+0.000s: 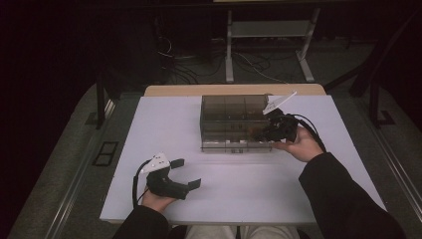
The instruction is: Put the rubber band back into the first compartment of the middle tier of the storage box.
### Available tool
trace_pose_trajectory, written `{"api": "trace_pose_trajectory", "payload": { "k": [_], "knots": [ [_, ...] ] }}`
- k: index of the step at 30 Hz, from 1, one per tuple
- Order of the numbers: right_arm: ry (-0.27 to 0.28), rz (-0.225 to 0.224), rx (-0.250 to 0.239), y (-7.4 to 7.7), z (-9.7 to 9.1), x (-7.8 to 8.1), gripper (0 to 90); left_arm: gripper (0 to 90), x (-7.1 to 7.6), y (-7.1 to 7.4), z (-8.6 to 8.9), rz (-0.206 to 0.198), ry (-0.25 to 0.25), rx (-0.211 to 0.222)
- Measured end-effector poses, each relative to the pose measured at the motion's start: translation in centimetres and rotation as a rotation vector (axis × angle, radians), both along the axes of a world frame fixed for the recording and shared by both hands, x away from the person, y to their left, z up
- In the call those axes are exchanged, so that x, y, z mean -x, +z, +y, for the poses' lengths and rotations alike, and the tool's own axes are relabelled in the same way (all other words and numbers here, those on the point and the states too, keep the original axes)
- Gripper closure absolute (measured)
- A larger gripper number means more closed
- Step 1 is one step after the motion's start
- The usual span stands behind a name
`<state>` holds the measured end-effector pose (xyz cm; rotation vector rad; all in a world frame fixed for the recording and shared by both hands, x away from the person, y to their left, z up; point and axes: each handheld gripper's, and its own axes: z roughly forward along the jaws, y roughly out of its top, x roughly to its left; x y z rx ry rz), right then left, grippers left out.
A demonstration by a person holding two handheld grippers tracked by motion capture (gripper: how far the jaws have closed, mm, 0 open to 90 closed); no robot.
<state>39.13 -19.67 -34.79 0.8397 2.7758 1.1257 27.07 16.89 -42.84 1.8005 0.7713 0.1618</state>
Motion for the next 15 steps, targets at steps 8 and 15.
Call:
{"api": "trace_pose_trajectory", "payload": {
  "k": [8,15],
  "knots": [
    [0.029,0.0,-0.014,0.2,1.4,-0.3,84.2,0.0,0.0,0.0,0.0,0.0,-0.002,0.0],
    [0.056,-0.01,-0.007,0.5,2.7,-0.6,84.2,0.0,0.0,0.0,0.1,0.001,-0.002,0.001]
  ]
}}
